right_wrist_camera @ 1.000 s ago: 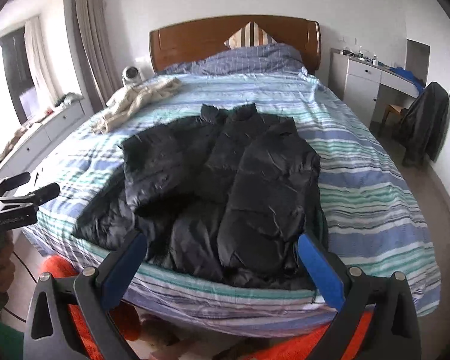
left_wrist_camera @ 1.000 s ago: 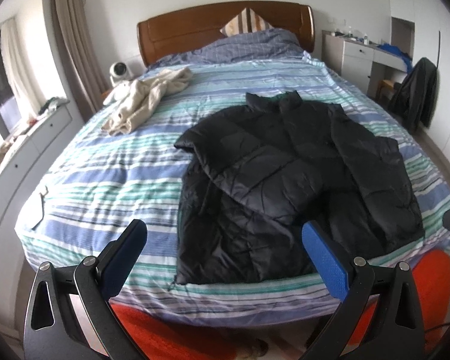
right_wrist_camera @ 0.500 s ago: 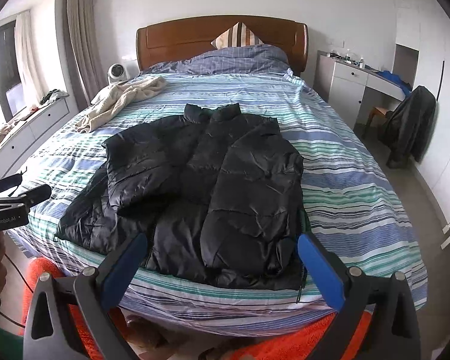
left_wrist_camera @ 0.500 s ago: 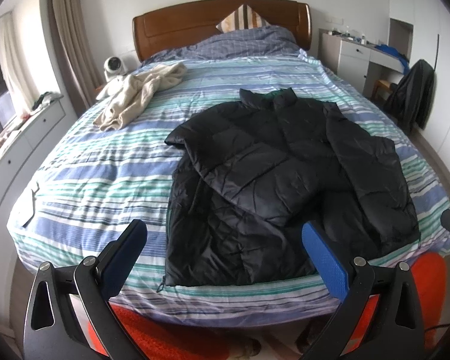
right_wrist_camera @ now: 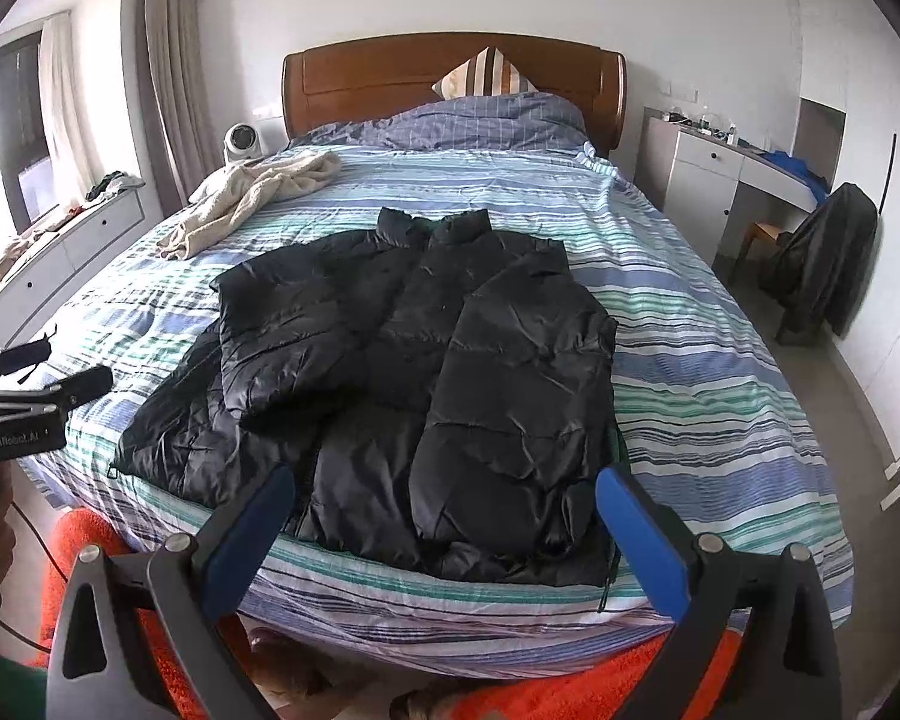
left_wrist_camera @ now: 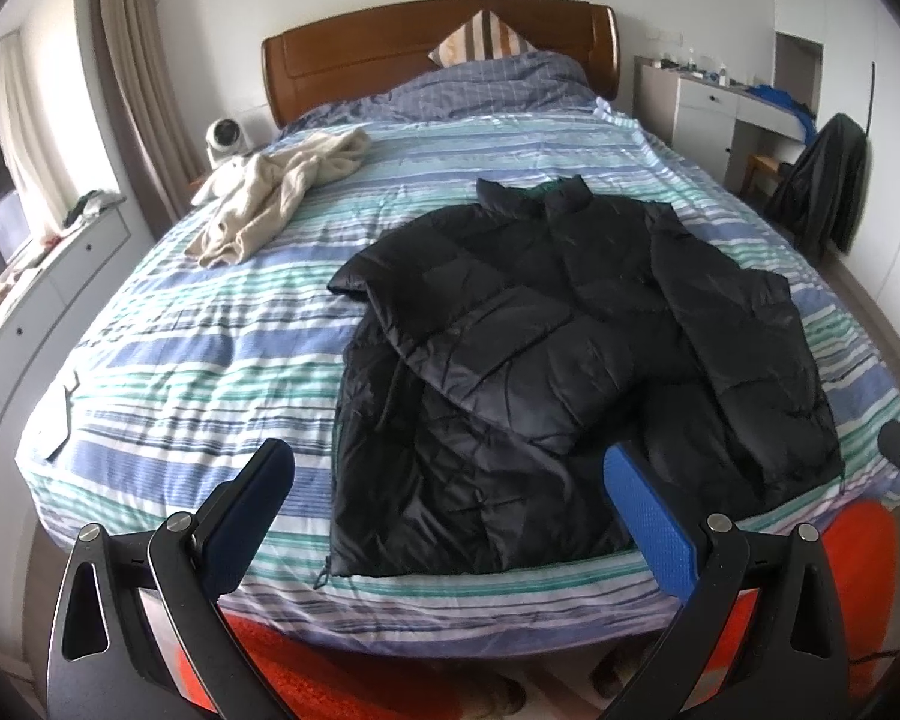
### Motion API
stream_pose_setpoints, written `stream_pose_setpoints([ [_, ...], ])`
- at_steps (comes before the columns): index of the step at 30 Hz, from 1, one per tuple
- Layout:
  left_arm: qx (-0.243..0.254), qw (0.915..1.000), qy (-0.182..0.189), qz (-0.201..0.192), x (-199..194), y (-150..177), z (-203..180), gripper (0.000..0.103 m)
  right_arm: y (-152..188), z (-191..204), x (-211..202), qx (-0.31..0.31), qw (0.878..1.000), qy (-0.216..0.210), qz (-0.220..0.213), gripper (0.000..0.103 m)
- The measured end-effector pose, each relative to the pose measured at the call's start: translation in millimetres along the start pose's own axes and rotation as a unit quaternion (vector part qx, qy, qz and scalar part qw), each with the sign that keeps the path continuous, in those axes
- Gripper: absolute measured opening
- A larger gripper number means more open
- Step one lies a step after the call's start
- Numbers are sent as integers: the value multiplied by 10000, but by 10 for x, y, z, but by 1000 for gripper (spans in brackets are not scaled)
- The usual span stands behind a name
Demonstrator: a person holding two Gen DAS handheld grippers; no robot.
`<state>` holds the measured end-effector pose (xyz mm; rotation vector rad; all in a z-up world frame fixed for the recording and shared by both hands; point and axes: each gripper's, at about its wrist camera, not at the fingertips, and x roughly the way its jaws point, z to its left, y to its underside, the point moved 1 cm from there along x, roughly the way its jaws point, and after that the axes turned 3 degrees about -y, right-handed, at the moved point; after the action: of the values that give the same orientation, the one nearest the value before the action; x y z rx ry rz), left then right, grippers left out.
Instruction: Fold large clothes
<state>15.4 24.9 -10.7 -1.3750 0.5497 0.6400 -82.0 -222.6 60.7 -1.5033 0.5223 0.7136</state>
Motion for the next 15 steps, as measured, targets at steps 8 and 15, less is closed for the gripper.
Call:
stream_pose_setpoints([
  [8,-80,9999,7,-82,-90,57,51,103,-20,-42,-185,-339,9979,359,-409,102],
  [15,-279,9996,15,75,-69,163,126,103,20,-225,-251,-288,9982,384,-353,102],
])
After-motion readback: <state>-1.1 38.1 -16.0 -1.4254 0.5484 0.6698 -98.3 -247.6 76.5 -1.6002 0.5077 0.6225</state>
